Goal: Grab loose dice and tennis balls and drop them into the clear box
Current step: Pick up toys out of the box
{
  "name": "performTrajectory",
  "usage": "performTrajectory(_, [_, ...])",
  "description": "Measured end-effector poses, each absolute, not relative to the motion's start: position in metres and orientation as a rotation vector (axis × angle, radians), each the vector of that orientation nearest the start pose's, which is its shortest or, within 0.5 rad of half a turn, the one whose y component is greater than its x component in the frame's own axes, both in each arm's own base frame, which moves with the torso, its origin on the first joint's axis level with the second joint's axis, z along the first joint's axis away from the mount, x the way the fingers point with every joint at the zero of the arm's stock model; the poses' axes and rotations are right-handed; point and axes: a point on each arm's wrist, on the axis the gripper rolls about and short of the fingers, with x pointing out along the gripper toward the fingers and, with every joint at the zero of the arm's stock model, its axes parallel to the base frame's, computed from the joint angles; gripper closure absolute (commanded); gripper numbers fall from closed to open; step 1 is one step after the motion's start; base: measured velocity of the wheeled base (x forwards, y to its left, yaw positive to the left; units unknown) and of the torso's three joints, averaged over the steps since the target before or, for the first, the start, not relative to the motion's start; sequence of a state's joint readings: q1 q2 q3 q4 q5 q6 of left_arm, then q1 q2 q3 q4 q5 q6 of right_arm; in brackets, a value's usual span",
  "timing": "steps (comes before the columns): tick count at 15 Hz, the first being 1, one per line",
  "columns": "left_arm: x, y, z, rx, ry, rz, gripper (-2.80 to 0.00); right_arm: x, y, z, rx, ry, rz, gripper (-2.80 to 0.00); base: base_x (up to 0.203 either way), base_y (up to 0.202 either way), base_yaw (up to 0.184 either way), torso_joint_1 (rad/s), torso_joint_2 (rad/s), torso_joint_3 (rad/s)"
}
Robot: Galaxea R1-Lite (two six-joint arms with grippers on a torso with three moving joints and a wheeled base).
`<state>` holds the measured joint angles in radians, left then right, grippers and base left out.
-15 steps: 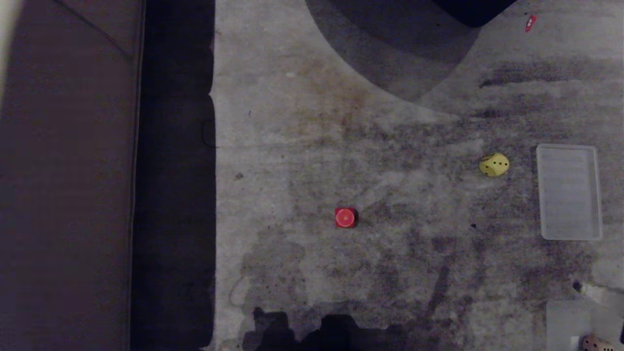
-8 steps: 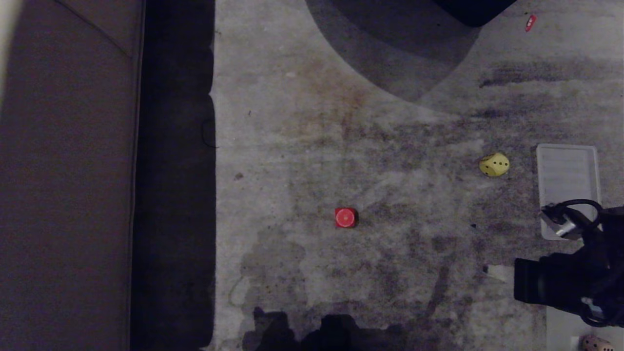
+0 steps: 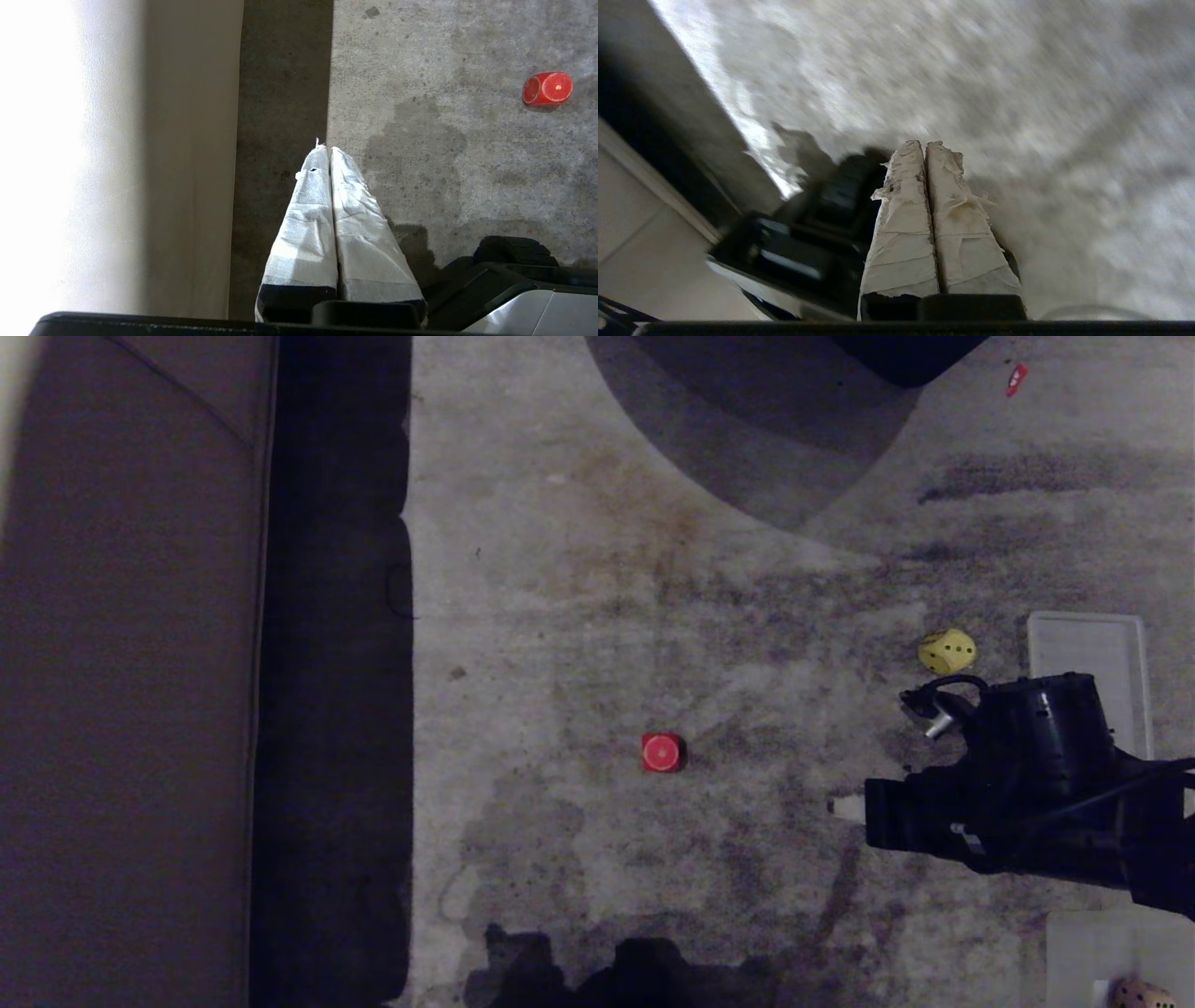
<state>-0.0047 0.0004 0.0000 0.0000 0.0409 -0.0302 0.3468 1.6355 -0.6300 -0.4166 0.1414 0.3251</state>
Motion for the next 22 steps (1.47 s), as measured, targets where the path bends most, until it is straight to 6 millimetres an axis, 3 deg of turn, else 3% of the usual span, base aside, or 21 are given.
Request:
performTrajectory(11, [-0.023, 0.001, 0.075, -0.03, 0.0, 0.036, 0.0, 0.286, 0.125, 0.167, 0.249, 0.535, 0.455, 0.0, 0.0, 0.0, 0.0, 0.0, 0.0, 0.0])
performTrajectory(22, [-0.023, 0.001, 0.075, -0.03, 0.0, 0.036, 0.0, 0.323, 0.142, 0.174, 0.255, 0.476, 0.464, 0.0, 0.0, 0.0, 0.0, 0.0, 0.0, 0.0])
